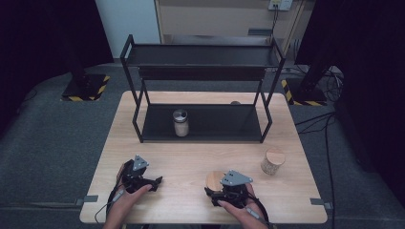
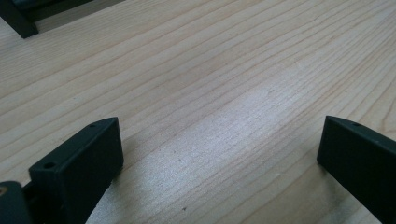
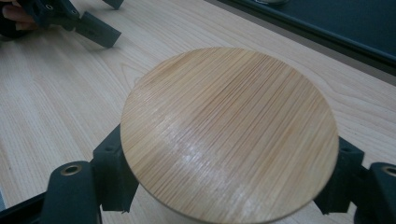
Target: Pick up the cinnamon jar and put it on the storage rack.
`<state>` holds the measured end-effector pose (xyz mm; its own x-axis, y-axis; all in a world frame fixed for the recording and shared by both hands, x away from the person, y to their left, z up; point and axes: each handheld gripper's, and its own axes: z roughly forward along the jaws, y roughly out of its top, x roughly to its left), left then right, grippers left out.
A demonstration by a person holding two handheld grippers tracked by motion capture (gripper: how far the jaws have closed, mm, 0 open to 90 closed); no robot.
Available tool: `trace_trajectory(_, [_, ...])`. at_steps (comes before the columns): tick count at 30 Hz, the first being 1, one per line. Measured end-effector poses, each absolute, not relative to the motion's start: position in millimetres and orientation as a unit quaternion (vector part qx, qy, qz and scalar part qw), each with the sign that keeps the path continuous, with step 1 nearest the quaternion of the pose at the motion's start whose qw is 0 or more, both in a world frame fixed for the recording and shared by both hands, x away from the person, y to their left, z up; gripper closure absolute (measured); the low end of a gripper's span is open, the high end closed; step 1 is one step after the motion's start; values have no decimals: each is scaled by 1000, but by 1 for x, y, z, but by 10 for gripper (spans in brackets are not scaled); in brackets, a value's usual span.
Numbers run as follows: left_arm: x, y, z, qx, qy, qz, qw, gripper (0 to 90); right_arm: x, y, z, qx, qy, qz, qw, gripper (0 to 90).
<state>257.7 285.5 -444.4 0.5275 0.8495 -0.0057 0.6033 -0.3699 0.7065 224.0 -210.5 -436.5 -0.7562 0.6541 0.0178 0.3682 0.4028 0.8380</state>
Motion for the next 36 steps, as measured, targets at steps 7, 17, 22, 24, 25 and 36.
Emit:
trace_trajectory(7, [258,286,-444,807,450,184,335,0,220,-210,-439,309,819,452,169,256])
trace_trajectory(17, [258,286,-444,807,450,184,335,0,221,-215,-423,319,808,460,185,257])
trace_trajectory(22, [258,286,-444,807,450,183,335,0,226,-217,-422,327,806,455,190,257])
trace_trajectory(24, [258,286,-444,807,450,183,335,0,227,-217,-421,328,807,453,191,257])
trace_trajectory(25, [258,286,-444,807,450,184,335,0,228,-217,-421,329,807,452,191,256])
trace_trajectory(36, [258,286,-444,807,450,183,335,0,233,-212,-417,329,810,446,191,256])
